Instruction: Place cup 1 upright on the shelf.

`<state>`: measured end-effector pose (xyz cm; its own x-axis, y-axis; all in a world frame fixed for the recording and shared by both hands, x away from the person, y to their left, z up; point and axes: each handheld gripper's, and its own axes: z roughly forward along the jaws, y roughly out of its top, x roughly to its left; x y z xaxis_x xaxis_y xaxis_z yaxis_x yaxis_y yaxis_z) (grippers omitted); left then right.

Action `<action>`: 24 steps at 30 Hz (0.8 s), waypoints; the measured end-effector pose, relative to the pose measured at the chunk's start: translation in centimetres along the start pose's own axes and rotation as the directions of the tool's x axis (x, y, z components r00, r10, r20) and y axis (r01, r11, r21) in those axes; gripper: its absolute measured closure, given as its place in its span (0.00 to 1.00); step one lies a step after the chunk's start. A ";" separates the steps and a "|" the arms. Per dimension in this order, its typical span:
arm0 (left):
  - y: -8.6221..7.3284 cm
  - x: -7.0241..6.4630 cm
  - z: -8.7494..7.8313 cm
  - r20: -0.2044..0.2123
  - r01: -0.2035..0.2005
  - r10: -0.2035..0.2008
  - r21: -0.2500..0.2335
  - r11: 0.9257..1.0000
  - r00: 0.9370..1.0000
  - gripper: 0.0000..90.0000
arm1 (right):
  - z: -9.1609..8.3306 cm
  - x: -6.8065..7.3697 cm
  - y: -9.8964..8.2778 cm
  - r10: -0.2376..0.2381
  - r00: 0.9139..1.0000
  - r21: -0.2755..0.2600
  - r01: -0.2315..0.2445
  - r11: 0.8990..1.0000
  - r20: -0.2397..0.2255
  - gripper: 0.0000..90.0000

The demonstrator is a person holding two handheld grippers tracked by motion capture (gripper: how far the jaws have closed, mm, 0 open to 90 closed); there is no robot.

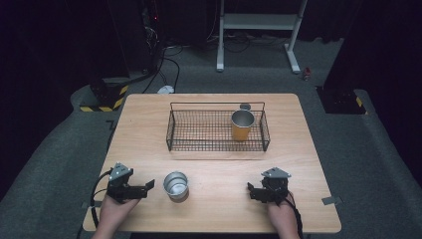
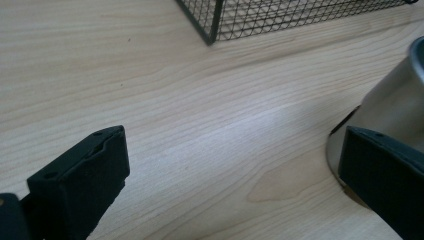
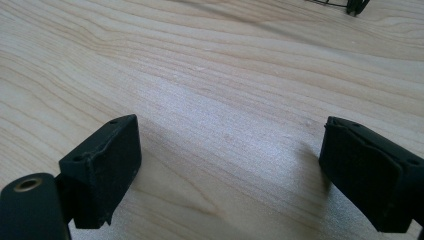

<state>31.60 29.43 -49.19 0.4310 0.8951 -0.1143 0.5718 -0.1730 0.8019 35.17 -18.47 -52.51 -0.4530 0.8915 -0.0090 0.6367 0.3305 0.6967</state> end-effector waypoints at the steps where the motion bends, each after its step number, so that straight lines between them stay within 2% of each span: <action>1: 0.2 -0.1 -0.2 0.001 -0.006 0.006 -0.008 1.000 1.000 0.00 | 0.0 0.0 0.0 0.000 1.000 0.000 0.000 1.000 0.000 0.11; 8: 1.7 -0.7 -0.8 0.019 -0.023 0.024 -0.044 0.999 1.000 0.00 | 0.0 0.0 0.0 0.000 1.000 0.000 0.000 1.000 0.000 0.11; 10: 2.0 -1.0 -0.9 0.024 -0.024 0.025 -0.039 0.999 0.999 0.00 | 0.0 0.0 0.0 0.000 1.000 0.000 0.000 1.000 0.000 0.11; 13: 2.6 -1.4 -0.8 0.020 -0.051 0.052 -0.023 0.998 0.998 0.00 | 0.0 0.0 0.0 -0.001 1.000 0.000 0.001 1.000 0.000 0.11; 20: 3.9 -2.8 -0.5 0.058 -0.056 0.060 -0.063 0.996 0.997 0.00 | 0.0 0.0 0.0 0.000 1.000 0.000 0.000 1.000 0.000 0.11; 24: 4.0 -3.6 -0.2 0.077 -0.077 0.082 -0.074 0.994 0.994 0.00 | 0.0 0.0 0.0 0.000 1.000 0.000 0.000 1.000 0.000 0.11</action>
<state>32.21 25.64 -45.44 0.5292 0.8434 -0.0930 0.4842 -0.2102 0.8493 35.17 -18.47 -52.51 -0.4531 0.8914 -0.0094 0.6366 0.3309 0.6966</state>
